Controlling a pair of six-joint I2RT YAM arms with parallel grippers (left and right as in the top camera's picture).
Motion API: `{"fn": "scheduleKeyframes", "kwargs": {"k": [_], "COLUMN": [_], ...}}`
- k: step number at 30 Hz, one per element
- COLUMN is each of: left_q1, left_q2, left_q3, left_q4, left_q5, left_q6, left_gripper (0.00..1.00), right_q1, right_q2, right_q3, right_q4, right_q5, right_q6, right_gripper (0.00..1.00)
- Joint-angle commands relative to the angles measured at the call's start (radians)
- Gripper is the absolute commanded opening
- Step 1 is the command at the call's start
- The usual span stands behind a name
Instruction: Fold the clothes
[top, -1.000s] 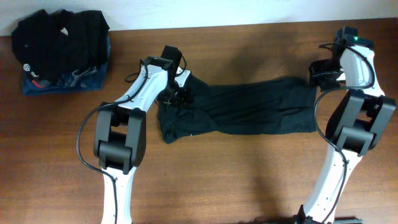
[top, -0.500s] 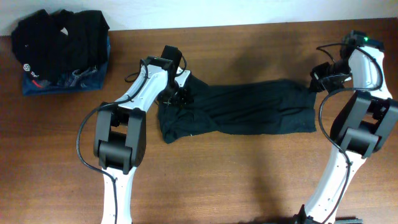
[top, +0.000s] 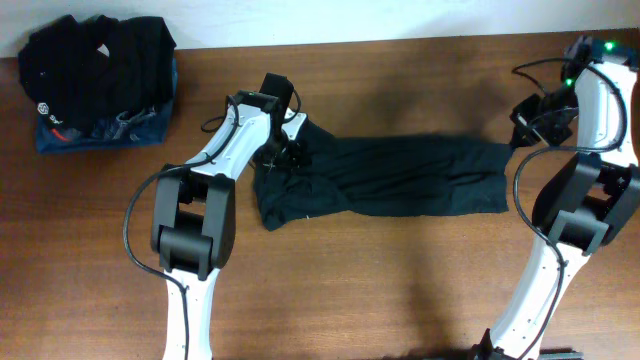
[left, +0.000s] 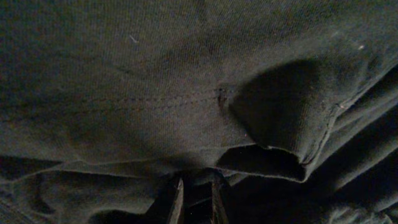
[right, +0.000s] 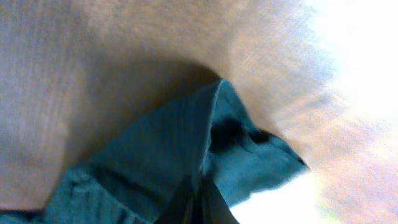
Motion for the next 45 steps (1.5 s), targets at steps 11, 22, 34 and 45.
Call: {"fn": "scheduleKeyframes", "kwargs": {"k": [11,22,34,45], "left_q1": [0.003,0.004,0.010,-0.017], "left_q2": [0.017,0.017,0.014,-0.016], "left_q3": [0.003,0.003,0.018,0.213], "left_q4": [-0.007,-0.013,-0.020,-0.166], "left_q5": [-0.037,-0.037,-0.033,0.196], "left_q6": [0.016,0.016,0.015,0.016], "left_gripper": [0.17,0.17,0.16,0.16], "right_q1": [-0.006,-0.004,-0.004,-0.002], "right_q2": [-0.050,-0.048,-0.048,-0.048], "right_q3": [0.047,0.022,-0.108,-0.101], "right_q4": [-0.086,-0.077,-0.048,-0.023], "right_q5": [0.193,0.245,0.245,-0.069], "right_q6": [-0.106,-0.106,-0.132,-0.434], "right_gripper": [0.04,0.20,0.24,0.61]}}
